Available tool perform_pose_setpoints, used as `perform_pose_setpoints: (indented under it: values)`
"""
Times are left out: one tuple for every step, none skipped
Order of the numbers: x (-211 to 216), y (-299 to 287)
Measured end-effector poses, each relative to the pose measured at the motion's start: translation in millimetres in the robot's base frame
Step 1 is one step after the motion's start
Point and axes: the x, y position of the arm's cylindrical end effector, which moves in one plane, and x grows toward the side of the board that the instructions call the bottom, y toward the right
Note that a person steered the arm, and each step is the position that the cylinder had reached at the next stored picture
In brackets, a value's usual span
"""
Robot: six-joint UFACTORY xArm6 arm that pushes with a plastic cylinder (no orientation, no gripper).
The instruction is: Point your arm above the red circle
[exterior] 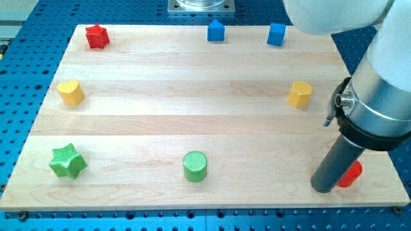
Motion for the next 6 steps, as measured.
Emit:
perform_pose_setpoints:
  values:
    - [0, -3]
    - [-1, -3]
    - [-36, -8]
    - [-66, -8]
    - [-69, 20]
    - [-69, 23]
